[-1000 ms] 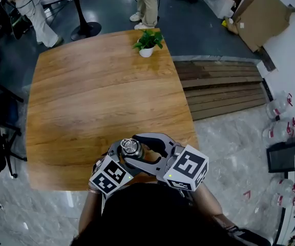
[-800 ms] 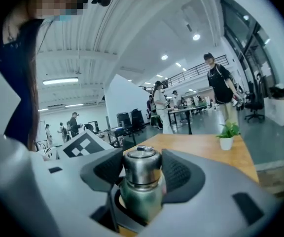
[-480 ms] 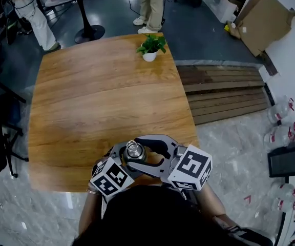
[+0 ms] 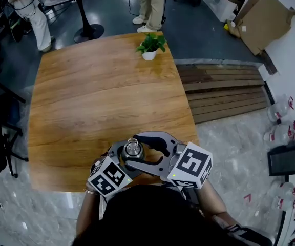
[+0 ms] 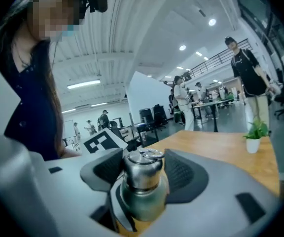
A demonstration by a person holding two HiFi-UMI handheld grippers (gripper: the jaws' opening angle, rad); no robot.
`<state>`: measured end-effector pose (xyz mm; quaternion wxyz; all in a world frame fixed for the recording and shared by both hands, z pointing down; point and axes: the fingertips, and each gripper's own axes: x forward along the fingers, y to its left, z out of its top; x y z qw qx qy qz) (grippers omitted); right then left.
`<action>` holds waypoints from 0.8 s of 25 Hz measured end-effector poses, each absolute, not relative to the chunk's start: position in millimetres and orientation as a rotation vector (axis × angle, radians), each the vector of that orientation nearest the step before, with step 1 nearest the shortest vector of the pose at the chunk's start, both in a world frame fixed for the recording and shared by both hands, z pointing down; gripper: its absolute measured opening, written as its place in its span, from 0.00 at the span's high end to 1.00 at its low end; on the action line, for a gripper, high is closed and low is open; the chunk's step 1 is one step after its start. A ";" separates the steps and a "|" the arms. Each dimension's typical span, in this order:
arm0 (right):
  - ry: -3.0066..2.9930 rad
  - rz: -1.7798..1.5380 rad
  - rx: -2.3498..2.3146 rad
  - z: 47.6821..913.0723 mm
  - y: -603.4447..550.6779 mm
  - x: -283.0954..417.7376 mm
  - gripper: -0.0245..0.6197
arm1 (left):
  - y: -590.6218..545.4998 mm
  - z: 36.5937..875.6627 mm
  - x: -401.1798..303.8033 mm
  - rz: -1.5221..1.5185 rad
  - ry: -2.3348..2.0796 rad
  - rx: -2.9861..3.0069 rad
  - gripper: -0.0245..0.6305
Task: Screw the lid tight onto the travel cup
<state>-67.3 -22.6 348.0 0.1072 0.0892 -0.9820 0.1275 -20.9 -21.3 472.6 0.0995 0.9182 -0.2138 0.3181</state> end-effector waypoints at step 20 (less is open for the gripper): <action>-2.948 0.439 0.281 334.0 -21.9 -68.8 0.56 | -22.0 457.4 -16.9 0.888 -0.661 2.707 0.35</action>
